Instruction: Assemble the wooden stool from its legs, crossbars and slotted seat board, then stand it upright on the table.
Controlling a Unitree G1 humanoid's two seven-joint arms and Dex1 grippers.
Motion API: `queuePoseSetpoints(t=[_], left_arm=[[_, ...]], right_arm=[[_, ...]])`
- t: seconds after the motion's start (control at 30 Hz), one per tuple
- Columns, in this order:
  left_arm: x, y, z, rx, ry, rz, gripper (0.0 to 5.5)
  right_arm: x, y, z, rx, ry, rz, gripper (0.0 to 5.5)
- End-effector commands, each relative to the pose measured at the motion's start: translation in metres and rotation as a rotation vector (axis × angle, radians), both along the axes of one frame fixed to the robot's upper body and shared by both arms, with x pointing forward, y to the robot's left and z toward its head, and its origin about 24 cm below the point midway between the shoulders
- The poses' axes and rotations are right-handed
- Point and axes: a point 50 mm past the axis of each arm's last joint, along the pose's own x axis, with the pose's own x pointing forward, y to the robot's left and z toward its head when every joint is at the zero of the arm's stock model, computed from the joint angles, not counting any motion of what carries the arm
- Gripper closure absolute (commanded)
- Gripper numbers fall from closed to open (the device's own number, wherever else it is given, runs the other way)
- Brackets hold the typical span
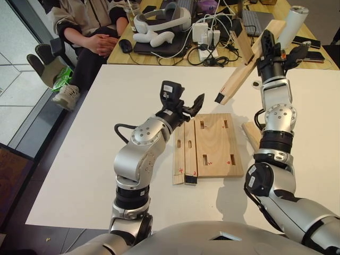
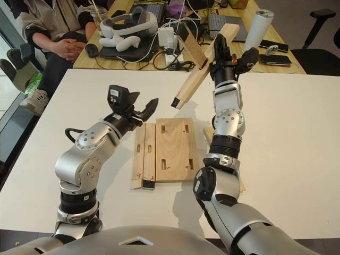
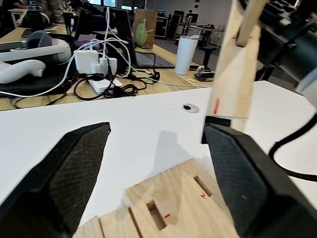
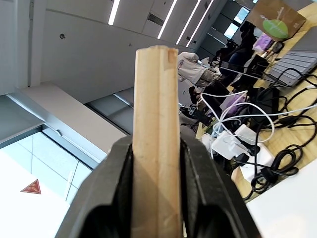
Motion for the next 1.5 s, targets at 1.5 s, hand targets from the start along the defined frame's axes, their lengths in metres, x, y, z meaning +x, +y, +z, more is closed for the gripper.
queuePoseSetpoints(t=[1.5], left_arm=[[-0.026, 0.031, -0.027, 0.263, 0.070, -0.190, 1.98]], right_arm=[[-0.099, -0.062, 0.022, -0.230, 0.081, 0.001, 4.49]])
